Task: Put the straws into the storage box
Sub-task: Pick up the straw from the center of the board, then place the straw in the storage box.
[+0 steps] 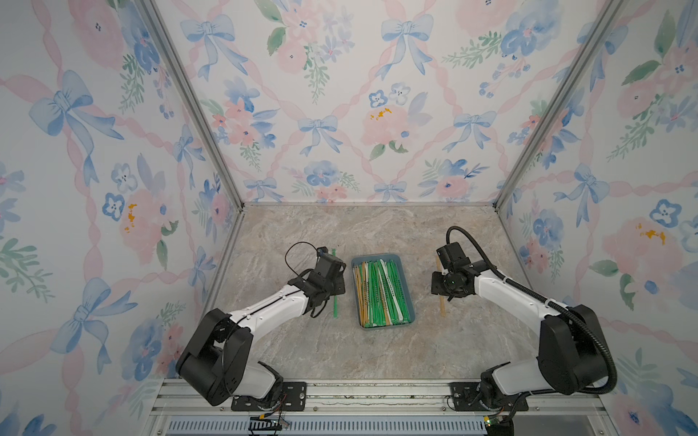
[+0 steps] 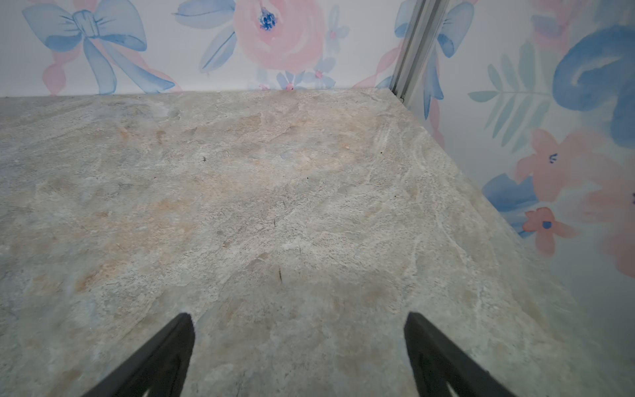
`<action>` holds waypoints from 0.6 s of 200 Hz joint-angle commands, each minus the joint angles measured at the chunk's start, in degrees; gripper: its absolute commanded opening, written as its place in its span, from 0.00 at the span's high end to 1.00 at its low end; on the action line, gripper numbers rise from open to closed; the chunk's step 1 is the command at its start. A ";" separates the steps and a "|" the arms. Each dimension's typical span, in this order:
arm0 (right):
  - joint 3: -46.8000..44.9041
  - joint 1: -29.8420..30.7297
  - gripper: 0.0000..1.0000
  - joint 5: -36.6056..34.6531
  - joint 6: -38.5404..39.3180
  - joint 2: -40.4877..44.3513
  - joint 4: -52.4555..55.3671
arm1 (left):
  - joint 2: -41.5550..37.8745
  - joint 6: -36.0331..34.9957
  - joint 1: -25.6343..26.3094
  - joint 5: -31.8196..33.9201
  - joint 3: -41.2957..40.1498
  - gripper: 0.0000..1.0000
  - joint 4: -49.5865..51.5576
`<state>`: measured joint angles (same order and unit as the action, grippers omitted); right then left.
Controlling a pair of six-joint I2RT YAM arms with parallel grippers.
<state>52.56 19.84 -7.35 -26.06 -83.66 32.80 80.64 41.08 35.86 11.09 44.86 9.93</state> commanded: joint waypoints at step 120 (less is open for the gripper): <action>-2.02 -2.04 0.48 -0.12 0.69 -1.94 -1.52 | 8.91 13.88 11.93 0.16 4.21 1.00 -11.22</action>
<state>51.72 18.72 -7.33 -25.89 -84.60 31.70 88.71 55.77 48.01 9.13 46.41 -0.01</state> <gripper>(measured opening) 0.523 0.050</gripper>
